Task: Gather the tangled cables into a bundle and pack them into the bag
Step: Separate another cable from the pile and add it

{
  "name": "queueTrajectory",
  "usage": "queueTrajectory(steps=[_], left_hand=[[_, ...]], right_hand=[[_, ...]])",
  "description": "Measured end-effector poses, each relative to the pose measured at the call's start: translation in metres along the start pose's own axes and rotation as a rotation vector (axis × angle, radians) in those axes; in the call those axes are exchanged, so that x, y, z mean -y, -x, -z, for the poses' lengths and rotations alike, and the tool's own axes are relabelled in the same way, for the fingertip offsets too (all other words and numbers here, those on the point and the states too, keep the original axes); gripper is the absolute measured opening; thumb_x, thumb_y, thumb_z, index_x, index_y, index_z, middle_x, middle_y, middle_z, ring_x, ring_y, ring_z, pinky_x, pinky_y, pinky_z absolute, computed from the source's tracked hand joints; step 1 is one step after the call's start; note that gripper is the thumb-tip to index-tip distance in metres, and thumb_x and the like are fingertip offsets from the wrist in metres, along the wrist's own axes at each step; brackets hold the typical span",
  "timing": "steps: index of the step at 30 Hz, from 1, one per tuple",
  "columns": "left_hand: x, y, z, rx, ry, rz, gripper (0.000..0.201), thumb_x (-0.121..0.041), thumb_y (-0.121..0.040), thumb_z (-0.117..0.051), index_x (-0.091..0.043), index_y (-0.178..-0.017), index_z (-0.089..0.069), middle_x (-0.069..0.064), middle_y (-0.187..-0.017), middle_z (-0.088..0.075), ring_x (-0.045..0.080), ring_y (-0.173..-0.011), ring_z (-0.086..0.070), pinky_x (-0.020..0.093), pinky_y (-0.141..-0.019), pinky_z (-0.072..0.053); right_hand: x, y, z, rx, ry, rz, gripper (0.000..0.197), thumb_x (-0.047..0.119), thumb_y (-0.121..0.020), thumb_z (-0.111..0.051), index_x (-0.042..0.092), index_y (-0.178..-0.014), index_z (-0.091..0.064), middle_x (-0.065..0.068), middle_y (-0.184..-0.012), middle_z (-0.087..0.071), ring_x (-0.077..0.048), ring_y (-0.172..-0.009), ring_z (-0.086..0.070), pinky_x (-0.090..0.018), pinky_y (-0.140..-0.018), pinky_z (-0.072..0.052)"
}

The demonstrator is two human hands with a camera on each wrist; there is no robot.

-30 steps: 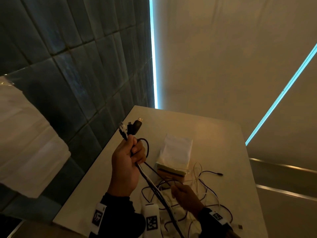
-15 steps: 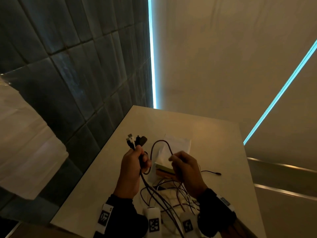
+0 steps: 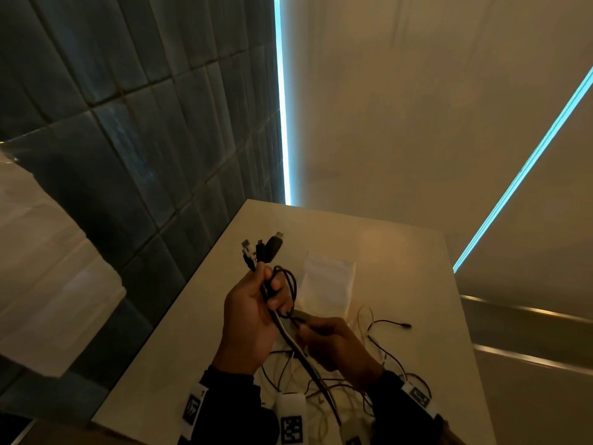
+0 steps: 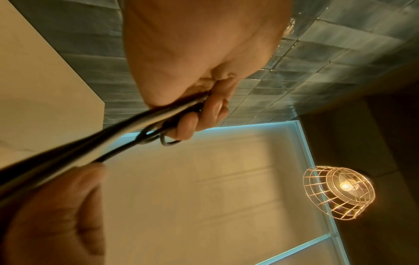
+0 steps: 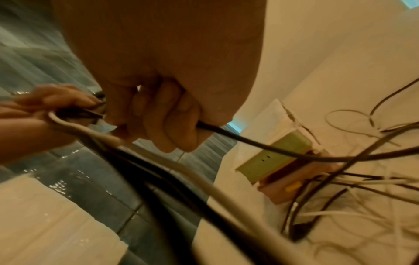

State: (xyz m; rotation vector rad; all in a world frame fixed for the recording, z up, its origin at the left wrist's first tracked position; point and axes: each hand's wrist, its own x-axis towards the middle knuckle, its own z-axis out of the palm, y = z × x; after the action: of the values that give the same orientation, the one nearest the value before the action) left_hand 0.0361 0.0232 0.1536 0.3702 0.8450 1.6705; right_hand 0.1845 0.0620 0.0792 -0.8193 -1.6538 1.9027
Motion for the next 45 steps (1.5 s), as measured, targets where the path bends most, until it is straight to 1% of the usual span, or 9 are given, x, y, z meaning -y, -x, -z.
queueTrajectory(steps=[5, 15, 18, 24, 27, 32, 36, 40, 45], left_hand=[[-0.004, -0.001, 0.001, 0.005, 0.0, -0.045, 0.032, -0.027, -0.102, -0.033, -0.015, -0.073, -0.042, -0.002, -0.061, -0.041, 0.01, -0.045, -0.031, 0.022, -0.044, -0.031], [-0.015, -0.001, 0.015, -0.021, -0.044, -0.084, 0.031, -0.026, -0.101, -0.035, -0.016, -0.073, -0.043, -0.004, -0.06, -0.041, 0.008, -0.044, -0.027, 0.021, -0.044, -0.027], [-0.018, 0.0, 0.02, -0.048, -0.059, -0.08, 0.03, -0.025, -0.101, -0.035, -0.016, -0.073, -0.043, -0.004, -0.059, -0.039, 0.007, -0.044, -0.028, 0.021, -0.043, -0.028], [-0.015, -0.004, 0.018, -0.098, -0.176, 0.0, 0.03, -0.024, -0.102, -0.033, -0.014, -0.075, -0.042, -0.001, -0.061, -0.045, 0.01, -0.045, -0.033, 0.025, -0.049, -0.027], [-0.008, -0.004, 0.014, -0.135, -0.2, 0.065, 0.03, -0.025, -0.102, -0.035, -0.012, -0.076, -0.043, 0.004, -0.067, -0.051, 0.013, -0.05, -0.041, 0.028, -0.053, -0.029], [0.003, -0.002, 0.003, -0.174, -0.284, 0.153, 0.03, -0.025, -0.104, -0.036, -0.01, -0.08, -0.046, 0.013, -0.075, -0.069, 0.023, -0.066, -0.056, 0.031, -0.057, -0.038], [0.001, 0.002, -0.008, -0.083, -0.164, 0.157, 0.037, -0.028, -0.101, -0.037, -0.009, -0.074, -0.053, 0.012, -0.077, -0.062, 0.023, -0.068, -0.062, 0.033, -0.061, -0.047], [-0.005, 0.005, -0.012, 0.034, -0.023, 0.095, 0.032, -0.028, -0.1, -0.036, -0.012, -0.075, -0.045, 0.005, -0.067, -0.049, 0.023, -0.065, -0.058, 0.036, -0.066, -0.049], [-0.006, 0.007, -0.01, 0.112, -0.023, 0.022, 0.025, -0.029, -0.093, -0.041, -0.014, -0.073, -0.044, 0.001, -0.067, -0.046, 0.011, -0.05, -0.031, 0.028, -0.056, -0.027]], right_hand=[[-0.031, -0.005, 0.011, -0.015, 0.231, 0.008, 0.031, 0.004, -0.1, -0.043, 0.001, -0.071, -0.057, 0.023, -0.045, -0.052, 0.004, -0.043, -0.05, -0.006, -0.047, -0.036], [-0.086, -0.009, 0.024, -0.133, 0.312, -0.19, 0.04, 0.016, -0.1, -0.044, 0.014, -0.061, -0.051, 0.012, -0.038, -0.038, -0.001, -0.034, -0.034, -0.011, -0.04, -0.027], [-0.109, -0.009, 0.032, -0.215, 0.317, -0.302, 0.042, 0.015, -0.098, -0.046, 0.017, -0.057, -0.052, 0.01, -0.04, -0.035, -0.004, -0.033, -0.03, -0.022, -0.042, -0.025], [-0.058, -0.012, 0.026, -0.438, 0.096, -0.202, 0.025, 0.014, -0.094, -0.051, 0.008, -0.071, -0.058, 0.008, -0.044, -0.038, -0.008, -0.037, -0.029, -0.022, -0.043, -0.02], [-0.001, -0.01, 0.016, -0.409, -0.151, -0.023, 0.022, 0.011, -0.097, -0.049, -0.006, -0.086, -0.055, -0.002, -0.052, -0.034, -0.008, -0.038, -0.029, -0.018, -0.037, -0.027], [0.052, -0.004, 0.0, -0.235, -0.24, 0.185, 0.014, 0.007, -0.096, -0.049, -0.003, -0.089, -0.057, -0.003, -0.056, -0.033, -0.009, -0.044, -0.029, -0.016, -0.042, -0.034], [0.046, -0.003, -0.003, -0.086, -0.265, 0.175, 0.009, 0.01, -0.089, -0.06, 0.004, -0.083, -0.063, -0.012, -0.067, -0.046, -0.014, -0.049, -0.034, -0.042, -0.063, -0.032], [0.031, -0.001, 0.002, 0.009, -0.199, 0.147, 0.012, 0.015, -0.086, -0.059, 0.009, -0.079, -0.066, -0.019, -0.075, -0.042, -0.012, -0.05, -0.031, -0.028, -0.052, -0.021], [0.005, -0.004, 0.01, 0.003, -0.087, 0.114, 0.03, 0.019, -0.089, -0.054, 0.022, -0.061, -0.063, 0.003, -0.057, -0.039, -0.007, -0.049, -0.028, -0.02, -0.05, -0.022]])
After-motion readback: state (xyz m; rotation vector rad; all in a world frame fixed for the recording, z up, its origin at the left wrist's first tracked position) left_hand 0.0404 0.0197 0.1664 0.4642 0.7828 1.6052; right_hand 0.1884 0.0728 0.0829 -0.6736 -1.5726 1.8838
